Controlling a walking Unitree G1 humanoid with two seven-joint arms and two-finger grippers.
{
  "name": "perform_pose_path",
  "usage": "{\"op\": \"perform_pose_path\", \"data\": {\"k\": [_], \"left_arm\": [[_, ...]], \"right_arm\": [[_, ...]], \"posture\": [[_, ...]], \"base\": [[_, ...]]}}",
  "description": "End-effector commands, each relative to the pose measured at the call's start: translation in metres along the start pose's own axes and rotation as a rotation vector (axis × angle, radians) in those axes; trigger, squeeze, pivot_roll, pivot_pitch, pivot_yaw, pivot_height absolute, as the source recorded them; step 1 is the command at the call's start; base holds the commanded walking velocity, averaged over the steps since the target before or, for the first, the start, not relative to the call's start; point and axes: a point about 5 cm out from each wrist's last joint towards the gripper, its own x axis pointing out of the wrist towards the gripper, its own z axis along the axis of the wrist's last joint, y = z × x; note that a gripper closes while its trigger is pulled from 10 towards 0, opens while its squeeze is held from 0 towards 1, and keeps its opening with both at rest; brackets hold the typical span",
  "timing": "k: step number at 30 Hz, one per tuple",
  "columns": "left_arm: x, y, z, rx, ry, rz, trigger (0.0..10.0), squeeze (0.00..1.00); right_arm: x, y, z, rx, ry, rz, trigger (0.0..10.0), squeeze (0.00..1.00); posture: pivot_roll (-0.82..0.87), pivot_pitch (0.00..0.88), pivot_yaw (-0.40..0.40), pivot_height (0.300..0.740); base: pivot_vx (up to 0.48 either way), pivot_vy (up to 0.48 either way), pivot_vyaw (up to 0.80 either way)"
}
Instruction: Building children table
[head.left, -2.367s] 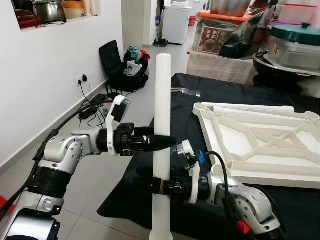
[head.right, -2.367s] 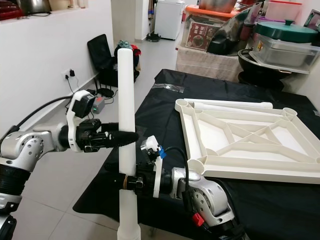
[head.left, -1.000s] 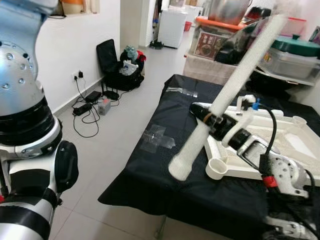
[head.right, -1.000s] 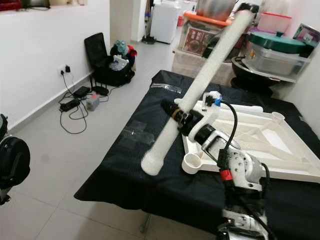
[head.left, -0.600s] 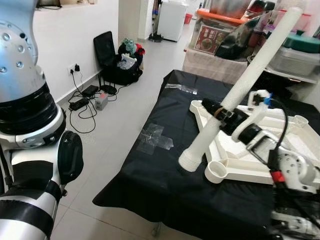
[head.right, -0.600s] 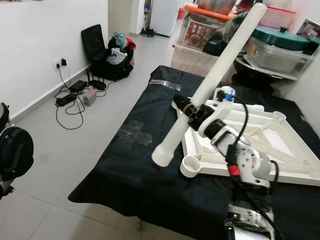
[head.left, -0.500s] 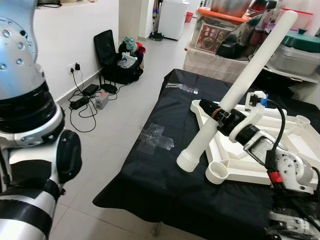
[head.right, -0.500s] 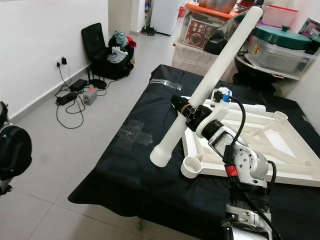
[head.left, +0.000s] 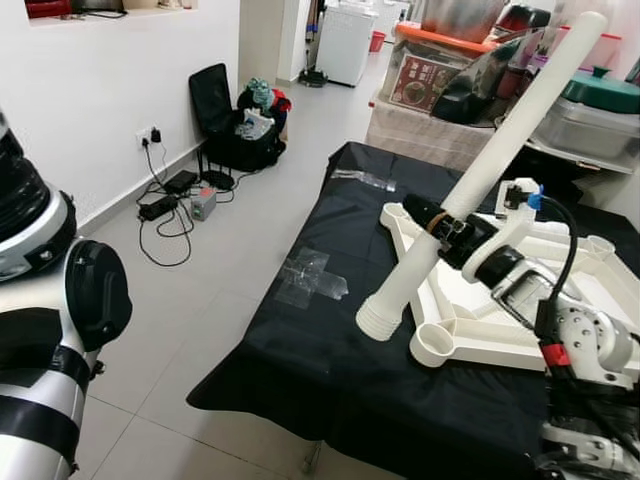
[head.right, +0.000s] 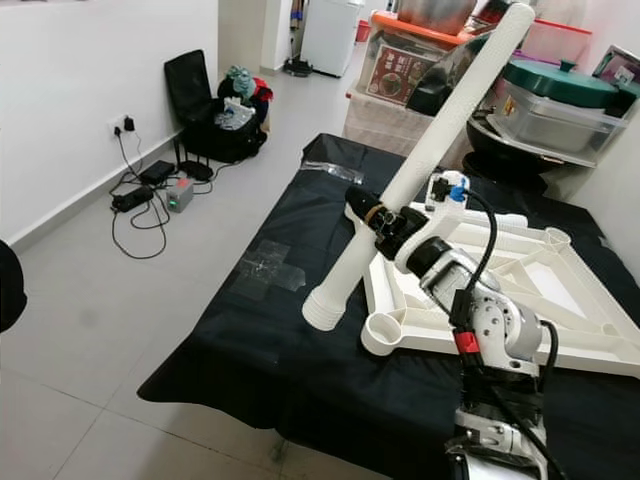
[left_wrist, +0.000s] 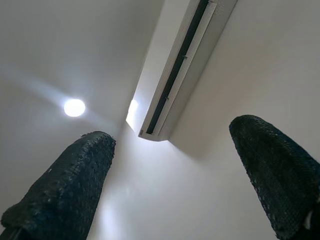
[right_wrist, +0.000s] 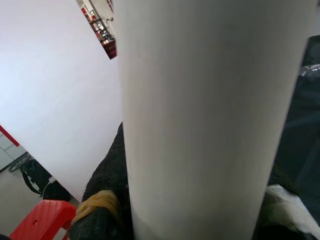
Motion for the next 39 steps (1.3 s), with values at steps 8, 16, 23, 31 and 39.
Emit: {"op": "perform_pose_path", "data": {"k": [8,16,23,31,39], "left_arm": [[0.01,-0.014,0.002,0.093,0.042,-0.124,10.0,0.0],[-0.008,-0.001,0.028,0.114,-0.021,-0.046,10.0,0.0],[-0.018,0.0,-0.004,0.033,0.095,0.001,10.0,0.0],[-0.001,-0.009,-0.004,0.097,0.061,-0.035,10.0,0.0],[-0.001,-0.018,-0.016,0.114,0.091,-0.057,10.0,0.0]], "right_arm": [[-0.004,-0.002,0.0,-0.02,-0.029,-0.019,0.0,0.0],[-0.003,0.001,0.002,-0.031,-0.051,-0.013,0.0,0.0],[-0.006,0.002,-0.002,-0.02,-0.05,-0.018,0.0,0.0],[-0.004,0.001,-0.003,-0.02,-0.054,-0.015,0.0,0.0],[-0.009,0.002,-0.005,-0.032,-0.057,-0.032,0.0,0.0]], "posture": [[0.06,0.0,-0.179,0.74],[0.04,0.0,-0.163,0.74],[0.04,0.0,-0.169,0.74],[0.04,0.0,-0.161,0.74],[0.03,0.0,-0.163,0.74]], "base": [[0.0,0.0,0.0],[0.0,0.0,0.0],[0.0,0.0,0.0],[0.0,0.0,0.0],[0.0,0.0,0.0]]}}
